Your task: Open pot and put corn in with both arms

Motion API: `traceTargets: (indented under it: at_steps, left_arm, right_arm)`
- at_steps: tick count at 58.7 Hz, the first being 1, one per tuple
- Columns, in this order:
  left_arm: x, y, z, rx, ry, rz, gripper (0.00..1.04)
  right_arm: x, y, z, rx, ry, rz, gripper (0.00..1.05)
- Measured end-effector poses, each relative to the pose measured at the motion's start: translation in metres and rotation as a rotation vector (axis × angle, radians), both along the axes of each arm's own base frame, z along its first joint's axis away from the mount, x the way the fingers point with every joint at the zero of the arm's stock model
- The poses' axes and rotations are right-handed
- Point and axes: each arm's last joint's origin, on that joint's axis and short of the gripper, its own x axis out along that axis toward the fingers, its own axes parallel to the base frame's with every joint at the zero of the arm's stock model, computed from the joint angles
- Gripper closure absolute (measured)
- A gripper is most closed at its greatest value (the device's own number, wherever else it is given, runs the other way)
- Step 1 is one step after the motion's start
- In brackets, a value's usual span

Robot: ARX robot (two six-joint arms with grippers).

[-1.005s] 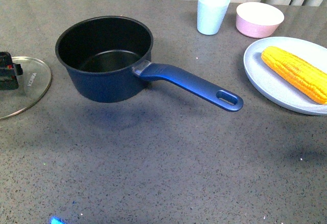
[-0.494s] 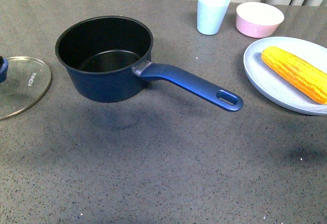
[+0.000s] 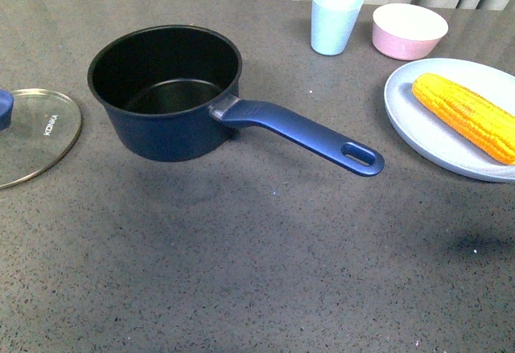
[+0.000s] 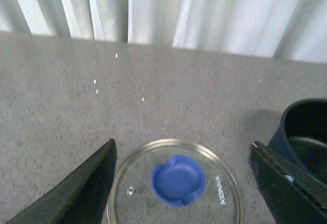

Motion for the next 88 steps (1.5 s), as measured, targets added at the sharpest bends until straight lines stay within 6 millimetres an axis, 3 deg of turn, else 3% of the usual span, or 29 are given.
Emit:
traceTargets:
  at_steps: [21, 39, 53, 88]
  left_arm:
    - [-0.044, -0.020, 0.016, 0.005, -0.015, 0.002, 1.03]
    - [-0.070, -0.037, 0.017, 0.011, -0.014, -0.003, 1.03]
    - [-0.090, -0.037, 0.020, 0.011, -0.022, 0.001, 1.03]
    - [-0.112, -0.037, 0.025, 0.011, -0.041, 0.001, 1.03]
  right_arm:
    - [0.000, 0.000, 0.000, 0.000, -0.001, -0.001, 0.09]
    - [0.000, 0.000, 0.000, 0.000, -0.001, 0.000, 0.09]
    - [0.000, 0.000, 0.000, 0.000, -0.001, -0.001, 0.09]
    - [0.000, 0.000, 0.000, 0.000, -0.001, -0.001, 0.09]
